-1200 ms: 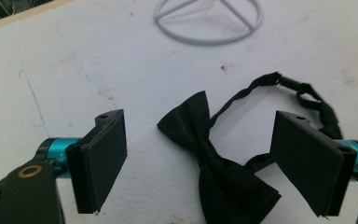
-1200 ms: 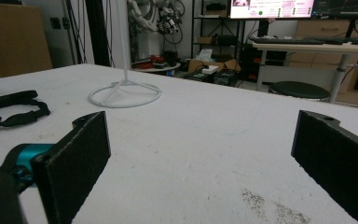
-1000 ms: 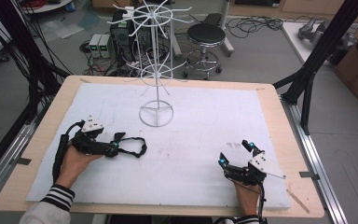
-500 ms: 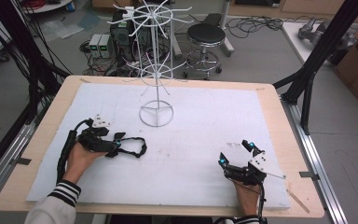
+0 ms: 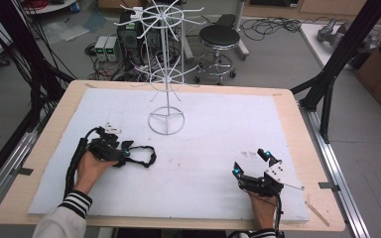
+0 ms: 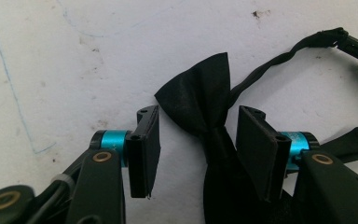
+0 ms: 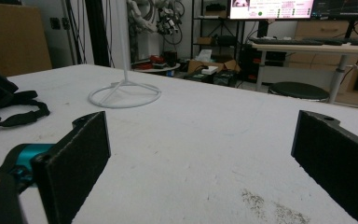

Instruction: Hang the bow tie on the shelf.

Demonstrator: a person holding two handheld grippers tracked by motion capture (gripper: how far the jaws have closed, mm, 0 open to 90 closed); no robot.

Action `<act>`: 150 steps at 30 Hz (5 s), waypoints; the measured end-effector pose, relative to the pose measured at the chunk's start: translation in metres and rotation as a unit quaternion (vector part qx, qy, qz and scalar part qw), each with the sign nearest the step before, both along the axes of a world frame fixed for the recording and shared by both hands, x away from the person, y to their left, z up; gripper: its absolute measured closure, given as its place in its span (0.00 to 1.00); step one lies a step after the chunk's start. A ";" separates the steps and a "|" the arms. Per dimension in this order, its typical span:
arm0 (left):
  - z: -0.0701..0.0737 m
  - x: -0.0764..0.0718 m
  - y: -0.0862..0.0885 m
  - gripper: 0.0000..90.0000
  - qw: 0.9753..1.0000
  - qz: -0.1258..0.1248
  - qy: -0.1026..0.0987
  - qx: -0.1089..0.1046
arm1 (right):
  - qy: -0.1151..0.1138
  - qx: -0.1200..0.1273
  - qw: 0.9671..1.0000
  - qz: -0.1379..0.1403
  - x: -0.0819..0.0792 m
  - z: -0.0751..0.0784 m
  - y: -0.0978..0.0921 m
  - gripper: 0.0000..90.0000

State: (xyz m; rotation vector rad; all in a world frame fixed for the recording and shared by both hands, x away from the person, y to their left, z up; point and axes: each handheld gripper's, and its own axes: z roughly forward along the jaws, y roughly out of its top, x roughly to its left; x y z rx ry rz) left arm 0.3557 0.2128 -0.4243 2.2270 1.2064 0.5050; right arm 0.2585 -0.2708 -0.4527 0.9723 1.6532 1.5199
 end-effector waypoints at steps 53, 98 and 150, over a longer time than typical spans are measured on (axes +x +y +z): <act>0.039 -0.030 0.006 0.84 0.968 -0.060 -0.166 -0.177 | -0.001 0.002 1.000 -0.002 0.001 0.000 -0.001 0.04; 0.136 -0.021 -0.023 0.85 0.925 -0.086 -0.282 -0.241 | 0.004 0.006 1.000 0.000 0.000 0.000 -0.001 0.04; 0.109 0.014 -0.048 0.85 0.941 -0.064 -0.255 -0.214 | 0.001 0.007 1.000 0.000 0.000 0.000 -0.001 0.04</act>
